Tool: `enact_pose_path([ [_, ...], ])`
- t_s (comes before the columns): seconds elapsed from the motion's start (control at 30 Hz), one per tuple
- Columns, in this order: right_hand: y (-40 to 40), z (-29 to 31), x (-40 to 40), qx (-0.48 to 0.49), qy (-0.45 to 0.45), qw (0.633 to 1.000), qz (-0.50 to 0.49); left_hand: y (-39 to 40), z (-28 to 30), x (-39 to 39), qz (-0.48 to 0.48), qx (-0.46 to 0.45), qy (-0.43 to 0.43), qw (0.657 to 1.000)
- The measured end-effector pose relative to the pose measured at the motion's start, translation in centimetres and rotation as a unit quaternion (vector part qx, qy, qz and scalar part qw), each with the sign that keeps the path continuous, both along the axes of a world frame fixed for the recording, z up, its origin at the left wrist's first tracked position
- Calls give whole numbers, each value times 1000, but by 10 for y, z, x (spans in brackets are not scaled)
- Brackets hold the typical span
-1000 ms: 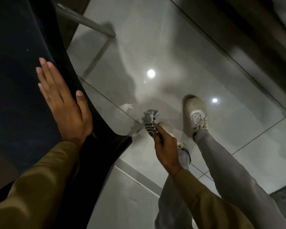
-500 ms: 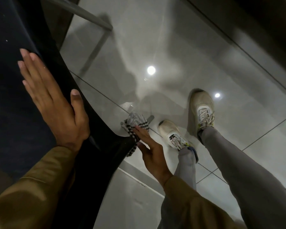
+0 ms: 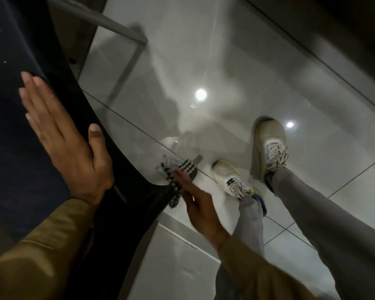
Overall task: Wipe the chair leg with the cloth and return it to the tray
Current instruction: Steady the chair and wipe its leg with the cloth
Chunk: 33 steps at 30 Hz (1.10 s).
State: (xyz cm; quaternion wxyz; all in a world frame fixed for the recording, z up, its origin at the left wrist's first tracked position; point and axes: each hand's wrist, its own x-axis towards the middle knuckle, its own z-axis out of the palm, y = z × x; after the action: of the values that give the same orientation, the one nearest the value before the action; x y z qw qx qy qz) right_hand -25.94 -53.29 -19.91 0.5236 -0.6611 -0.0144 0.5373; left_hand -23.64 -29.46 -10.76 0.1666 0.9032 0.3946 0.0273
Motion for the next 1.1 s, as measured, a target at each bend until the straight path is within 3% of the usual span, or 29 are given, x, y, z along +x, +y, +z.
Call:
enact_pose_path([
  [0.1,0,21,-12,25,-1,999,-47,0,1,1,-2,2,-3,1000],
  [0.2,4,-2,-12,-7,3,998,-67,3,-3,-2,3,3,-3,1000],
  [0.33,14,-52,6,-106,155,966,-179,9,-14,-12,15,2,-2,1000],
  [0.4,22,-64,12,-98,238,945,-202,12,-16,-16,15,5,12,1000],
  [0.53,12,-30,4,-50,146,982,-107,9,-13,-11,3,10,-3,1000],
  [0.7,-2,27,-15,27,118,987,-110,2,-3,-2,4,26,-15,1000],
  [0.83,15,-8,-17,3,141,974,-177,2,-4,-2,7,27,-20,999],
  [1.0,17,-72,1,-115,182,969,-122,2,-8,-4,3,33,-27,999],
  [1.1,15,-58,5,-102,195,969,-112,4,-8,-6,0,38,-28,999],
])
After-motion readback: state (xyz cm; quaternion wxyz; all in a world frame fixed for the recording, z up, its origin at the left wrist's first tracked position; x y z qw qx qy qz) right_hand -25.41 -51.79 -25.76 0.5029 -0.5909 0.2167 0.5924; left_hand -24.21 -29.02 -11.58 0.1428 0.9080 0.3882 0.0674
